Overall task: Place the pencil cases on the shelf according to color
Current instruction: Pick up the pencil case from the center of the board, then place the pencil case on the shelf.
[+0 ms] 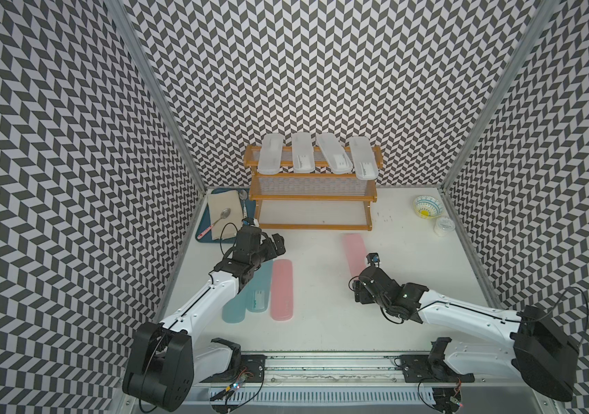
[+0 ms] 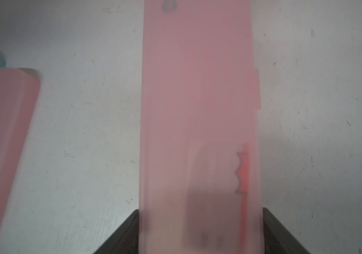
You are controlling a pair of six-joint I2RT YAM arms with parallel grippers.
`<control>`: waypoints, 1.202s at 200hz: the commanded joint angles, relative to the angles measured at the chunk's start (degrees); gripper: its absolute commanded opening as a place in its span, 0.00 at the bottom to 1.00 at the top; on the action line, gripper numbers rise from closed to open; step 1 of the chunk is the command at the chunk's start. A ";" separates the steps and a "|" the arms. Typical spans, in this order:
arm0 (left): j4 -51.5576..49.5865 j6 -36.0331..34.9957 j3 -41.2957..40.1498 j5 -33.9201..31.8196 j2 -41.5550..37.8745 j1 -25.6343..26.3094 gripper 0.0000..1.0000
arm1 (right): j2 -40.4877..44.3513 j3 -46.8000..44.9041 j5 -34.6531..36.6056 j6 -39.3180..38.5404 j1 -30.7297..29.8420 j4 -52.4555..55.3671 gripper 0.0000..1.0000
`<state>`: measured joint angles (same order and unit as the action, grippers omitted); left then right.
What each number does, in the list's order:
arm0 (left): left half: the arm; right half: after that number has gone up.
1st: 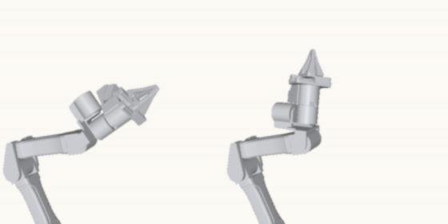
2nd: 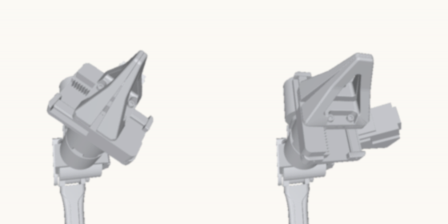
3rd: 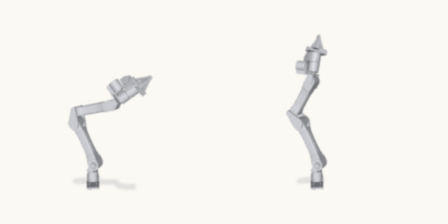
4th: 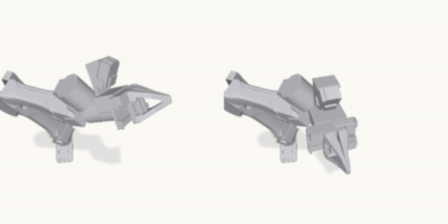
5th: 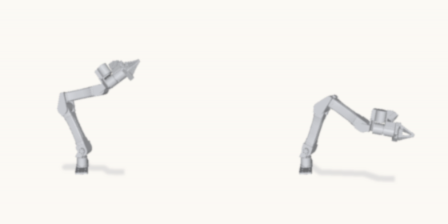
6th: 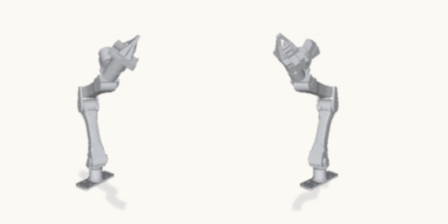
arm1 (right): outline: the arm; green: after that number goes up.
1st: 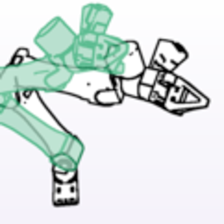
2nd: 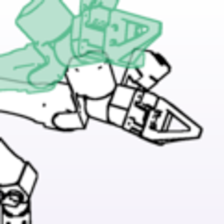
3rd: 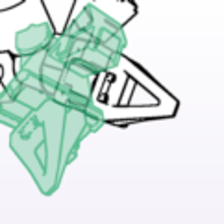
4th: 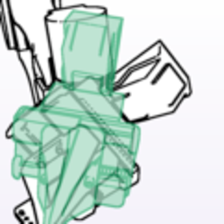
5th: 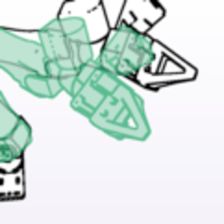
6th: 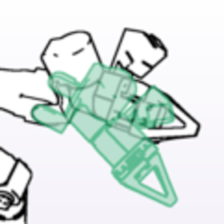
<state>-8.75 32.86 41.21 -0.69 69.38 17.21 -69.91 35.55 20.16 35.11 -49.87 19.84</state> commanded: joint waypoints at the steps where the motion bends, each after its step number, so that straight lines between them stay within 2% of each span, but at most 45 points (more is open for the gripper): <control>1: 0.81 -1.44 2.80 0.55 1.17 0.42 1.00 | 1.16 4.27 1.48 -2.73 1.28 -1.88 0.61; 56: 1.02 -3.15 5.79 -0.36 2.03 0.54 1.00 | -2.57 12.91 0.43 -8.75 4.23 -6.79 0.62; 90: 1.50 -3.48 6.09 0.31 3.40 0.54 0.99 | -9.05 20.59 -1.38 -12.07 7.19 -7.03 0.62; 153: 2.30 -4.67 5.99 2.44 7.04 0.78 1.00 | -23.88 36.81 -2.90 -13.96 11.87 -4.60 0.63; 240: 1.26 -6.44 6.21 1.68 9.09 3.79 0.99 | -36.60 50.32 -1.15 -15.07 15.49 -2.70 0.63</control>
<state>-7.81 27.86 45.91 1.28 77.78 19.92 -104.44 82.15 17.45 20.53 -35.00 18.24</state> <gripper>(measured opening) 0.993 0.760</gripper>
